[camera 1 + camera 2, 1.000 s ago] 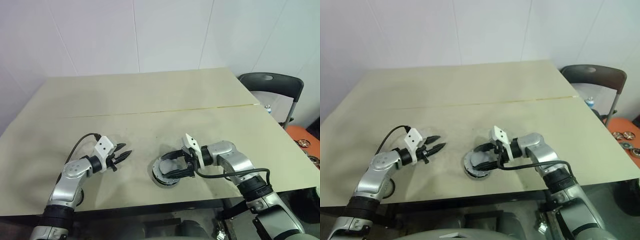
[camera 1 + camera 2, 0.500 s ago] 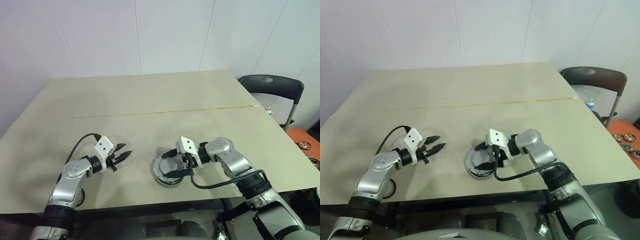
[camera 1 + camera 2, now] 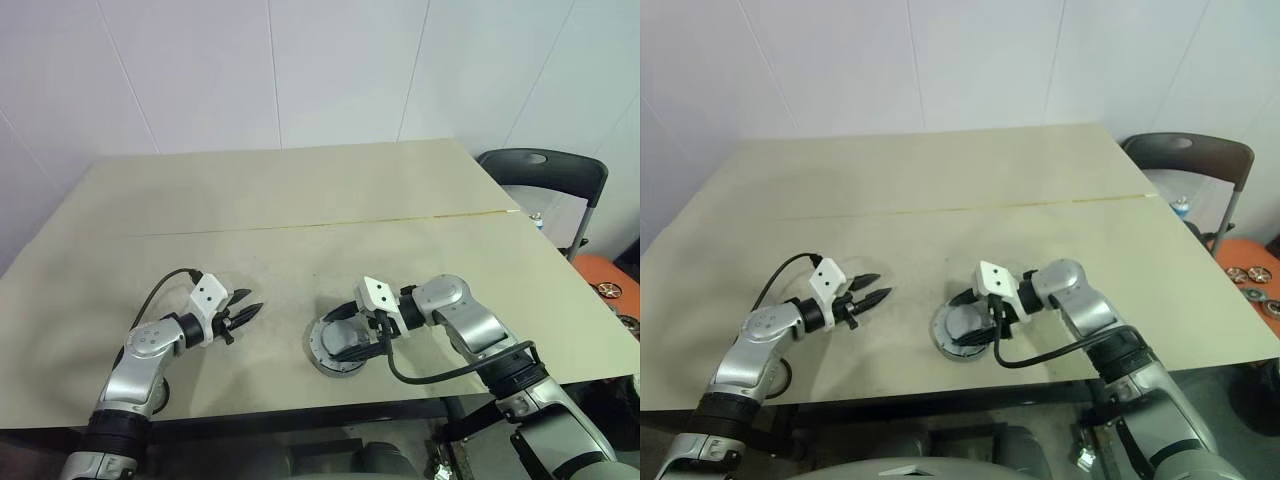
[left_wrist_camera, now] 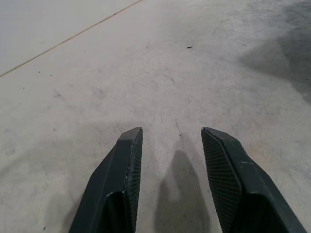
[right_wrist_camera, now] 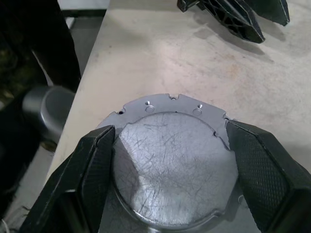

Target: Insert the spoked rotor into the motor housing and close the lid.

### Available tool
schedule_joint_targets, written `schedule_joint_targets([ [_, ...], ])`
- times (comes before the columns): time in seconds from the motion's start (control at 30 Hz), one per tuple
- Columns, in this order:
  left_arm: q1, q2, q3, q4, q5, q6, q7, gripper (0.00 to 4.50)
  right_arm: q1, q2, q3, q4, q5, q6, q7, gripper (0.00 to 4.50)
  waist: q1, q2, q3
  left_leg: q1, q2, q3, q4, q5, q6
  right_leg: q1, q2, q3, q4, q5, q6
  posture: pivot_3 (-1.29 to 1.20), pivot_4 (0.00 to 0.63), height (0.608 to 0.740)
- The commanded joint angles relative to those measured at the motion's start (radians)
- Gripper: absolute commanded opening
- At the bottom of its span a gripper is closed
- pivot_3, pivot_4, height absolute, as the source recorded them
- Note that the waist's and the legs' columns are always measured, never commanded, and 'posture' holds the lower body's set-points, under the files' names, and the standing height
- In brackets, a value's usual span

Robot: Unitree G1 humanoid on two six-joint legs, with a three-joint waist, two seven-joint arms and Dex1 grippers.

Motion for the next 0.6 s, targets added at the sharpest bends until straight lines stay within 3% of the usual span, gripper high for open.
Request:
schedule_joint_targets([
  [0.03,-0.012,0.013,0.013,-0.015,0.005,-0.015,0.005,2.05,-0.014,-0.016,0.020,0.032,-0.064,-0.032,-0.025,3.25,0.000,0.000,0.000,0.001,0.000,0.000,0.000,0.000,0.000,0.001,0.000,0.000,0.000,0.000,0.000,0.00,0.000,0.740],
  [0.4,-0.007,0.012,0.010,-0.017,0.006,-0.017,0.007,2.05,-0.005,-0.034,0.004,-0.021,0.024,0.061,0.062,3.25,0.002,0.000,0.000,0.004,0.000,0.000,0.000,0.000,0.000,0.004,0.000,0.000,-0.001,0.000,0.000,0.00,0.000,0.740],
  [0.6,-0.004,0.015,0.011,-0.019,0.006,-0.017,0.009,2.05,-0.006,-0.049,0.040,0.001,-0.046,0.022,0.037,3.25,0.003,0.000,0.000,0.003,0.000,0.000,-0.002,0.000,0.000,0.003,0.000,0.000,-0.002,0.000,0.000,0.00,0.000,0.740],
])
